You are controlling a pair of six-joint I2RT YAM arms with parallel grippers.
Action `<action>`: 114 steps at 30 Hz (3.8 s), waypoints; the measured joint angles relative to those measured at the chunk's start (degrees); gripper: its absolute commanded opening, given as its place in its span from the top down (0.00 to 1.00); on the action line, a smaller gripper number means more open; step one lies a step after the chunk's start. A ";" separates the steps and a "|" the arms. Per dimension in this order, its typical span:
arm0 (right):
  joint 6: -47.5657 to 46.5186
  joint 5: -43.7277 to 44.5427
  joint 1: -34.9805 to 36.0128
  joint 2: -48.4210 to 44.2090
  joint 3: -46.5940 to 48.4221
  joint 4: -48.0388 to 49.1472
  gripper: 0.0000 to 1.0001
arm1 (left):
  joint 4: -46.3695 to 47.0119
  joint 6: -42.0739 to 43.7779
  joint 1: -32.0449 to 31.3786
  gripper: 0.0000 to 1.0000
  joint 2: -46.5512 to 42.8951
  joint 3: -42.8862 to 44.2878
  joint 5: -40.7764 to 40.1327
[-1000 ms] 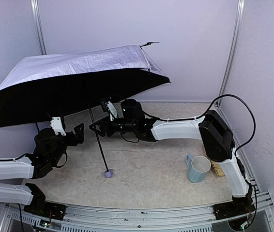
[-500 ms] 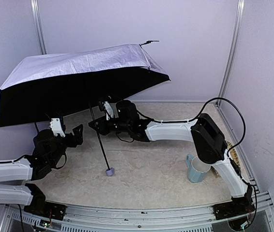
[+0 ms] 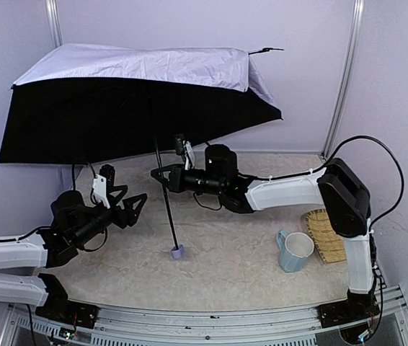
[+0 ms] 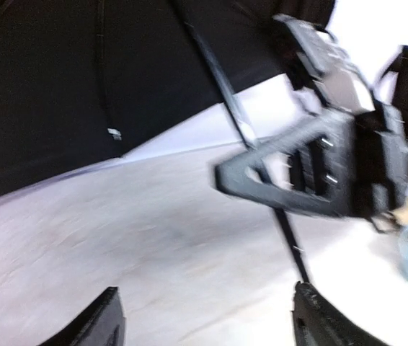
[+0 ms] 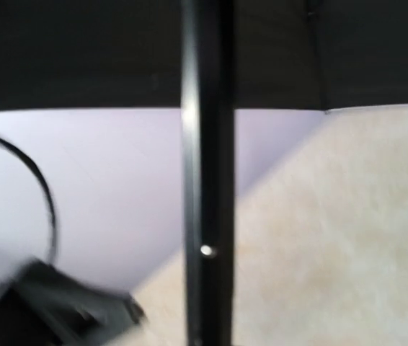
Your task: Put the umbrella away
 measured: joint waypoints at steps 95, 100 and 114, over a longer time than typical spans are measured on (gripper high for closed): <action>6.82 22.62 -3.19 -6.60 6.10 46.07 0.56 | 7.61 -8.68 -24.90 1.00 19.96 14.19 -0.76; 6.86 22.14 -3.19 -6.60 6.10 46.12 0.47 | 7.61 -8.63 -24.98 1.00 20.06 14.19 -0.74; 6.29 18.29 -3.19 -6.38 10.10 43.93 0.69 | 7.56 -8.50 -25.00 1.00 20.79 14.95 -0.83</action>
